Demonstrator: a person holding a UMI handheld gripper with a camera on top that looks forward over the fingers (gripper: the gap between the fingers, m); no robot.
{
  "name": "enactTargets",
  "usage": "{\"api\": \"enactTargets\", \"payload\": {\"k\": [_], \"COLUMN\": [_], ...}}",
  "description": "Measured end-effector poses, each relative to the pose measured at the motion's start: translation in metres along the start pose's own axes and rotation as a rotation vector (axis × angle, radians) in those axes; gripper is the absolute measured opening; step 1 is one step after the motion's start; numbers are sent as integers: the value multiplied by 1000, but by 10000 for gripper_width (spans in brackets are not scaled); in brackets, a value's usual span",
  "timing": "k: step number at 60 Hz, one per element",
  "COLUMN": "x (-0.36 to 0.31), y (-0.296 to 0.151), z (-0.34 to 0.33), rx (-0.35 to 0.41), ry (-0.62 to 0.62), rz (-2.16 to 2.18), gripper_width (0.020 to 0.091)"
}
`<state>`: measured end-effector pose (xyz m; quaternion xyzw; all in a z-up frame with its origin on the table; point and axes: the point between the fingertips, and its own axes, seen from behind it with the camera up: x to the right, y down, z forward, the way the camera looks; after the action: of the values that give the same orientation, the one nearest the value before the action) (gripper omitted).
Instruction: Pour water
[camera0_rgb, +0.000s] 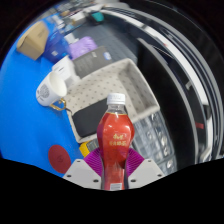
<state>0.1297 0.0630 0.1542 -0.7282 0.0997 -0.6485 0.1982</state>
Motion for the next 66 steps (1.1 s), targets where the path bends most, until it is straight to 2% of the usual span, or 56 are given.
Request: {"api": "enactTargets", "payload": {"k": [13,19,27,40,52,58,66], "x": [-27,-31,-40,-45,-43,-35,-23], "y": [-57,-77,-98,-118,-121,-120,-104], "z": [37,48,52,57,55,49,40], "rx": [4,29,57,53,69,90,80], "ry": [-8,13,37,103,101,79,10], "rz": [-399,-569,-819,-1099,-1027,-855,-485], "gripper_width": [263,262,260,262,260,264,263]}}
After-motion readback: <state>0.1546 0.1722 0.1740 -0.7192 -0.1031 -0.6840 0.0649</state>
